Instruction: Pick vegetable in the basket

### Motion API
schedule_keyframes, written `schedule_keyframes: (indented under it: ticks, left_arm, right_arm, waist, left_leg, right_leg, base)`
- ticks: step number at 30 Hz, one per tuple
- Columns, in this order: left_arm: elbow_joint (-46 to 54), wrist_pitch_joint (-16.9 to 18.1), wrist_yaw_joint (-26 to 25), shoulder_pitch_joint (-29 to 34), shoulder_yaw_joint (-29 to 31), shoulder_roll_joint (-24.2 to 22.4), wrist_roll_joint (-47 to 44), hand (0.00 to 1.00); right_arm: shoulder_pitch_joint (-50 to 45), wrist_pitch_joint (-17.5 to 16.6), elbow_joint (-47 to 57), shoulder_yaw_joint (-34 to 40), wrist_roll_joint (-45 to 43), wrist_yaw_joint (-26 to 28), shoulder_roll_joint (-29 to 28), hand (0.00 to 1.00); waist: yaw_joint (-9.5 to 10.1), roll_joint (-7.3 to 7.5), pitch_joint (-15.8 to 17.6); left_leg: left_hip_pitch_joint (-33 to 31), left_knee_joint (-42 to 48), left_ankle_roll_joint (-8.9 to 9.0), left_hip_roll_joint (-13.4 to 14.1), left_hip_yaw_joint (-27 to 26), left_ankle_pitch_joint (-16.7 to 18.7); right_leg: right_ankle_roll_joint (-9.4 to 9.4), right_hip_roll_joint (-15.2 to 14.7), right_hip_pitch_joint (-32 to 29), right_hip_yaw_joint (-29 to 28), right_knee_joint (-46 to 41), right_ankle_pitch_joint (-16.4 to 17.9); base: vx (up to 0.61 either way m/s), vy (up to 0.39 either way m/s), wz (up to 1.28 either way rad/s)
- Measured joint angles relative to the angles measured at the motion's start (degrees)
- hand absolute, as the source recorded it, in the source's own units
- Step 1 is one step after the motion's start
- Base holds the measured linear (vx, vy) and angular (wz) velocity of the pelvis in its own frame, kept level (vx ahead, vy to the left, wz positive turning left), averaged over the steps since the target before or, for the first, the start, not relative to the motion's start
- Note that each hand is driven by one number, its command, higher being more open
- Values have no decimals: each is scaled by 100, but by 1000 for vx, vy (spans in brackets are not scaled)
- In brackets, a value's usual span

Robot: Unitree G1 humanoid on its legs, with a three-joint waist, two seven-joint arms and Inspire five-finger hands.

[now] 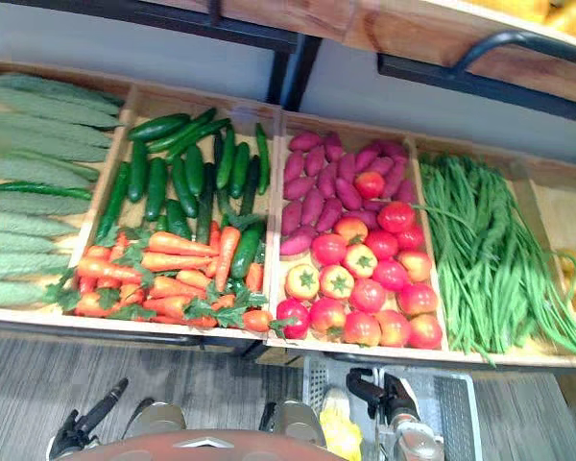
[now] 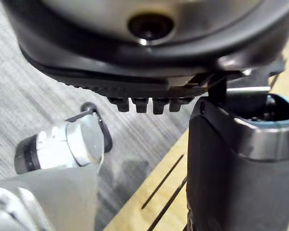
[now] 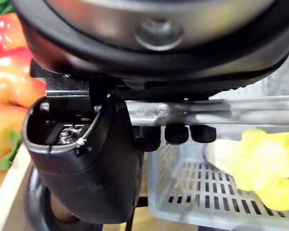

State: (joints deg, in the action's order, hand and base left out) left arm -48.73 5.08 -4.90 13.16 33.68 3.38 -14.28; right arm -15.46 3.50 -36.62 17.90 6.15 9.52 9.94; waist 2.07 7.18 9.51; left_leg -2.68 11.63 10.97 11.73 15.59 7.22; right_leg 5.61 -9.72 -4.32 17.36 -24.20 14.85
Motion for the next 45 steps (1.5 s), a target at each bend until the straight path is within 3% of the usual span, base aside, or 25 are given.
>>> schedule_keyframes:
  ticks: [2,3,9,12,16,21,24,26,27,30,35,37,41,45]
  left_arm:
    - [0,2,-48,-8,89,2,-119,100]
    - [1,2,-108,-9,285,3,-194,100]
    - [225,3,-296,-7,1366,12,-691,100]
    - [707,9,-524,-39,1921,283,-877,100]
    - [1491,45,-836,-230,2524,874,-886,100]
    - [2713,210,-1042,-332,2644,1923,-822,100]
    - [3412,241,-989,-489,2319,2870,-738,100]
    - [3775,243,-716,-711,1725,3621,-500,100]
    - [4004,251,-430,-943,1127,4206,-290,100]
    - [4308,484,104,-1368,233,4855,-154,100]
    - [5037,770,892,-2029,-1259,4969,-107,100]
    - [5080,775,1118,-2149,-1701,4974,-105,100]
    - [5078,749,1542,-2165,-2159,5005,-86,100]
    - [5108,698,1960,-2163,-2642,5405,-85,100]
  right_arm:
    - [-47,0,-50,41,-93,-1,-5,0]
    - [-110,-7,-93,138,-150,-15,-11,0]
    - [-172,-23,-192,342,-204,-117,-10,0]
    - [-182,-23,-223,342,-205,-138,-14,0]
    - [-141,-42,-222,350,-208,-183,-14,0]
    - [-151,-42,-207,359,-208,-230,-11,0]
    - [-176,-39,-169,403,-208,-198,7,0]
    - [-230,-16,-69,405,-210,-93,107,0]
    - [-227,-2,-60,405,-210,-27,181,0]
    - [-246,31,135,404,-209,55,210,0]
    - [-242,67,527,320,-205,180,314,0]
    - [-241,76,551,277,-205,204,352,0]
    - [-240,76,617,212,-199,273,361,0]
    - [-335,76,848,120,-194,344,362,0]
  waist:
    - [-75,-6,-17]
    - [-78,-67,-41]
    - [-81,-189,-155]
    - [-84,-198,-232]
    - [-74,-216,-270]
    - [-65,-237,-301]
    - [-57,-268,-334]
    - [-62,-295,-348]
    - [-70,-346,-362]
    - [-123,-421,-379]
    - [-386,-587,-438]
    - [-394,-605,-448]
    - [-416,-603,-452]
    - [-403,-584,-469]
  left_leg:
    - [29,-239,-61,36,-502,-282]
    - [129,-553,-149,120,-1073,-567]
    - [312,-1136,-99,130,-1202,-863]
    - [297,-1335,-182,52,-1220,-936]
    - [318,-1500,-231,-105,-1276,-973]
    - [329,-1480,-205,-210,-1421,-986]
    - [335,-1438,-167,-230,-1503,-970]
    - [329,-1389,-168,-256,-1526,-941]
    - [340,-1391,-179,-269,-1540,-923]
    - [416,-1397,-197,-270,-1678,-901]
    - [433,-1400,-197,-259,-1840,-895]
    - [474,-1399,-198,-256,-1904,-895]
    - [513,-1410,-198,-256,-1991,-895]
    - [518,-1416,-199,-267,-2080,-896]
  right_leg:
    - [-22,-34,145,194,181,-83]
    - [-47,-4,280,344,426,-228]
    - [35,92,446,445,838,-411]
    - [73,198,466,101,1078,-431]
    - [110,206,495,-220,1368,-495]
    - [121,197,527,-529,1604,-738]
    - [155,197,559,-659,1656,-822]
    - [159,181,610,-689,1747,-867]
    - [161,170,615,-721,1756,-869]
    - [167,170,611,-862,1775,-882]
    - [177,190,542,-1020,1841,-964]
    - [174,195,528,-1102,1827,-970]
    - [174,196,490,-1188,1802,-985]
    - [183,191,424,-1298,1791,-1030]
  base:
    - [-6,-54,87]
    - [-29,-21,47]
    - [-100,21,21]
    - [-95,38,15]
    - [8,71,4]
    - [88,50,-10]
    - [134,15,-12]
    - [127,21,-7]
    - [49,19,-5]
    - [13,13,-21]
    - [-21,10,-20]
    - [-23,9,-16]
    - [-31,10,-10]
    - [-45,17,-12]
